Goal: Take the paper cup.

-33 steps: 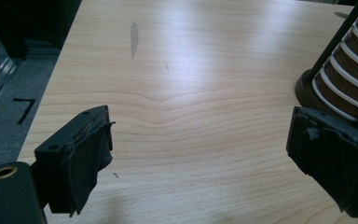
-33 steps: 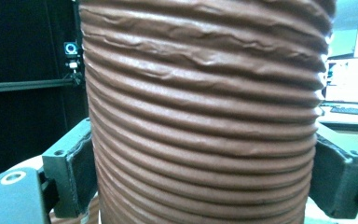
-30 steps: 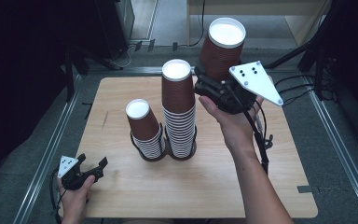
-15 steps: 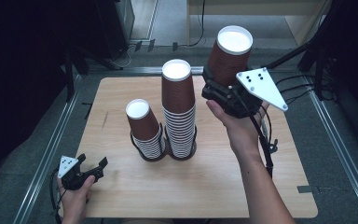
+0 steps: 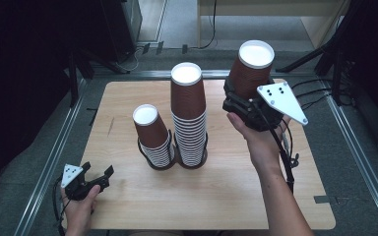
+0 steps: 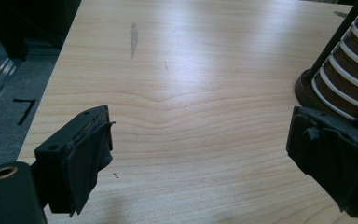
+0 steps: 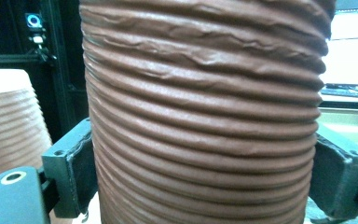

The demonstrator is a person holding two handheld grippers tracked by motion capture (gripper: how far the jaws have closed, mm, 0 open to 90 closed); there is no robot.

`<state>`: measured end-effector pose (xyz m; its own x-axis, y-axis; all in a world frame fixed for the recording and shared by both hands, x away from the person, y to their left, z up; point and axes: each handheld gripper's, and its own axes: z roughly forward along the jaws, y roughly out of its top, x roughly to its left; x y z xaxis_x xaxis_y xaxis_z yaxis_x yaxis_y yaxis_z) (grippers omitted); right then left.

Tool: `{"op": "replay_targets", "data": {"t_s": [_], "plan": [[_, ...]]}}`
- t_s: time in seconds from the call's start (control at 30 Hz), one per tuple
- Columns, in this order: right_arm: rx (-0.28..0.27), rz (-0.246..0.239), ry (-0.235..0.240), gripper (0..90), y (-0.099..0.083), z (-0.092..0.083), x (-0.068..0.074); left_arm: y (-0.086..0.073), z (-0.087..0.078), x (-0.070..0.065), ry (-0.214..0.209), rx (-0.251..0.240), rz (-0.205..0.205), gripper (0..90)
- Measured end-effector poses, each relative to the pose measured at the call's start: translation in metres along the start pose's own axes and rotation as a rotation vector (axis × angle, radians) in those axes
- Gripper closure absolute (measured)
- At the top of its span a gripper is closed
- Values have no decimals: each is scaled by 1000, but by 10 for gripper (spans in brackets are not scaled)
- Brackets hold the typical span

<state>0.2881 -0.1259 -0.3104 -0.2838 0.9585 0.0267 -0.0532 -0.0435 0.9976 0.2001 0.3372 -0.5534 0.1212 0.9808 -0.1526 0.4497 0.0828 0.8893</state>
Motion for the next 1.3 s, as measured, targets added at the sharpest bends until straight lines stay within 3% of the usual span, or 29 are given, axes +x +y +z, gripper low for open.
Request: {"op": "replay_targets", "data": {"t_s": [0.43,0.97,1.3], "plan": [[33,-26,-43,115,-29,-10,-19,0,0,-1,3,-1,7,70],[83,-16,-101,116,-65,-30,-57,0,-2,-2,6,-10,13,70],[126,-5,-114,116,-97,-44,-71,2,-6,-2,5,-18,19,86]]}}
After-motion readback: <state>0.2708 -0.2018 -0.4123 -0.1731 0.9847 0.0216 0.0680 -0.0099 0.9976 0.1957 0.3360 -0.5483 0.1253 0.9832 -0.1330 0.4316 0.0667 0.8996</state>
